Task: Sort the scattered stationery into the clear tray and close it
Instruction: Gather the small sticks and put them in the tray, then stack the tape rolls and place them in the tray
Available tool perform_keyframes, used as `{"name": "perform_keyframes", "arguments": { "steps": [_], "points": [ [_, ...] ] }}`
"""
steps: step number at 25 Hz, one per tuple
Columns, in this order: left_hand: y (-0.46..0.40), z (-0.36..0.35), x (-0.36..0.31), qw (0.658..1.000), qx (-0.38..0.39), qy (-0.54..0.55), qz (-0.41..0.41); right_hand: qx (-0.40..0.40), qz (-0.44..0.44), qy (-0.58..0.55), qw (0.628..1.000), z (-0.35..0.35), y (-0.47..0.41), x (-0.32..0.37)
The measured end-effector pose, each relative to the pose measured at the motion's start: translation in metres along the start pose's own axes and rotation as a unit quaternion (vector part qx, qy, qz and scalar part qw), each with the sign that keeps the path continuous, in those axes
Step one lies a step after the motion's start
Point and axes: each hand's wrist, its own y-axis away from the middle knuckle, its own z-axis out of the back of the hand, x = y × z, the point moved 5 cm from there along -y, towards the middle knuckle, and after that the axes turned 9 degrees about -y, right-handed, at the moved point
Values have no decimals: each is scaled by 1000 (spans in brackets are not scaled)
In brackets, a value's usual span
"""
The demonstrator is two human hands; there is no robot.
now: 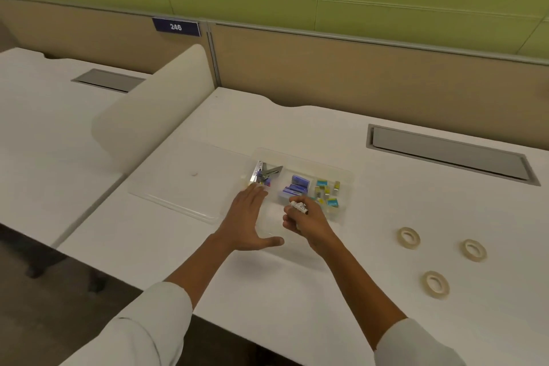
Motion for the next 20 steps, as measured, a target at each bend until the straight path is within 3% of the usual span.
{"name": "perform_keyframes", "arguments": {
  "steps": [3,8,14,20],
  "points": [
    [3,-7,12,1000,-7,9,2,-11,56,189,980,-25,-18,-3],
    [6,-11,16,999,-43,32,7,-14,133,408,903,-43,-36,-16],
    [5,-16,19,997,-59,44,28,-56,105,464,878,-47,-42,-26],
    [5,-19,20,998,-52,30,34,-56,188,428,882,-36,-30,-16]
  ]
}}
